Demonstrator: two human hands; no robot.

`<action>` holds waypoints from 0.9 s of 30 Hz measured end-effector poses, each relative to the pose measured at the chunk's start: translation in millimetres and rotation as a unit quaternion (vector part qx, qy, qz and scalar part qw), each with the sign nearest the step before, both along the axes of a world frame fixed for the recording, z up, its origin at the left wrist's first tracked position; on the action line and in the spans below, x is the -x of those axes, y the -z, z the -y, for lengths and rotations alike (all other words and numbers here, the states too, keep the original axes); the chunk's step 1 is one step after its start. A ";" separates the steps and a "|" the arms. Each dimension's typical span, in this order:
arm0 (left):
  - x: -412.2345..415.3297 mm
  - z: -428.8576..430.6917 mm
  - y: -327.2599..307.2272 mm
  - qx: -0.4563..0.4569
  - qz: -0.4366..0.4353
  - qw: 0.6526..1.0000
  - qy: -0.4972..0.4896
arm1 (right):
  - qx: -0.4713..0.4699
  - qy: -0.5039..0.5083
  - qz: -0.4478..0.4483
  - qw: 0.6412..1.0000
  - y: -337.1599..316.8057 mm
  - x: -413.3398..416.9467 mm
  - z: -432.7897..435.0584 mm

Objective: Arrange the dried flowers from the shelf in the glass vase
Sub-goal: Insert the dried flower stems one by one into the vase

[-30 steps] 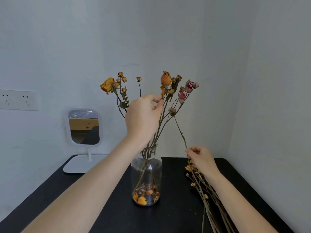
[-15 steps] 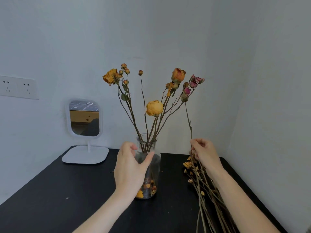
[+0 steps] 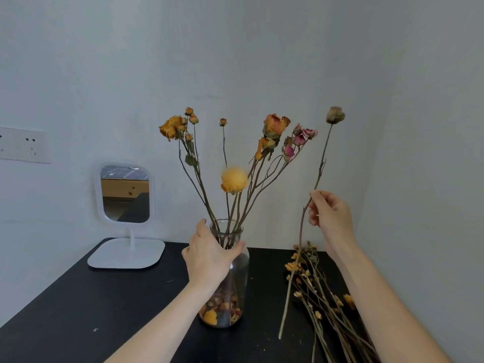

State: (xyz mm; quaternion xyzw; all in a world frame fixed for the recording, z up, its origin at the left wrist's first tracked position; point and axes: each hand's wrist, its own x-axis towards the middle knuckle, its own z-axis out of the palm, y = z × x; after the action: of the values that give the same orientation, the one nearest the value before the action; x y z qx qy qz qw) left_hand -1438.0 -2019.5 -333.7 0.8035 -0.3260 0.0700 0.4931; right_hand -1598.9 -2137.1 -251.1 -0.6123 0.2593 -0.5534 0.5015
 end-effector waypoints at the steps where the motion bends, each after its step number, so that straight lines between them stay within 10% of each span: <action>1: -2.8 -2.1 0.2 0.000 -0.003 1.000 0.012 | 0.002 0.003 0.004 1.000 -0.8 -0.2 0.2; 10: -36.1 -19.0 0.1 0.001 -0.135 0.962 0.236 | 0.020 0.003 0.027 0.999 -7.3 -4.9 -6.3; 27: -39.5 -31.4 3.4 0.020 -0.063 0.977 0.201 | 0.094 0.024 0.103 0.990 -41.4 -5.9 -19.6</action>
State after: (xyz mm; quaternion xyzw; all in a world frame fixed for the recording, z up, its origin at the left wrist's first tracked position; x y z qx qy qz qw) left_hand -1398.5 -1988.0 -337.1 0.7146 -0.4477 -0.0744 0.5324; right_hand -1593.0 -2117.5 -209.7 -0.5904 0.1676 -0.6469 0.4525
